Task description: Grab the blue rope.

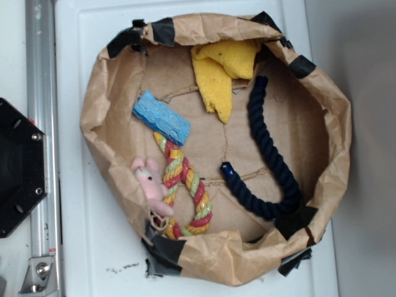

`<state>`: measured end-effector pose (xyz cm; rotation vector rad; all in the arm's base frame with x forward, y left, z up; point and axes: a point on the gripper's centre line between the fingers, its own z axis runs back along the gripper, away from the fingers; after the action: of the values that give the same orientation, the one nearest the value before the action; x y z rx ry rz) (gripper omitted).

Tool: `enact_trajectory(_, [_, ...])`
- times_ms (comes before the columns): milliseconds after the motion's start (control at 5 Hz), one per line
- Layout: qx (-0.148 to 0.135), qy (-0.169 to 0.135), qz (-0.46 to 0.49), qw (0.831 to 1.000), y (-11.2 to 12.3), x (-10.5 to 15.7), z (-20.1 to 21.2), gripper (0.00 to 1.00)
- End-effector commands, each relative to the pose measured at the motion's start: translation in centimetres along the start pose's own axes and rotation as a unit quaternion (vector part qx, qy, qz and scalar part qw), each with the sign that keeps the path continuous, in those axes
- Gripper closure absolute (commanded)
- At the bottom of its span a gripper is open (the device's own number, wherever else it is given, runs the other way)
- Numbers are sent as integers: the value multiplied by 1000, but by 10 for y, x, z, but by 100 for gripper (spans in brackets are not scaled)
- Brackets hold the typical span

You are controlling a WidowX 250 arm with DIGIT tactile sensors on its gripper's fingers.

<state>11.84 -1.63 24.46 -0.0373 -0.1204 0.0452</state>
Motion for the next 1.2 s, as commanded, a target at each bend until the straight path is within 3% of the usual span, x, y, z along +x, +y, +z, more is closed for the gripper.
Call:
enact_trajectory(0, [0,0,0,1000,0,0,0,0])
enact_trajectory(200, [46,-61,-52,996,9,46,-36,0])
enact_trajectory(400, [60,-91,-129,986,5,96,-65,0])
enact_trajectory(600, [58,-90,-198,974,1,132,-105,0])
enact_trajectory(800, [59,-55,-225,971,9,151,-144,0])
enact_trajectory(1000, [42,-11,-234,971,21,163,-191,0])
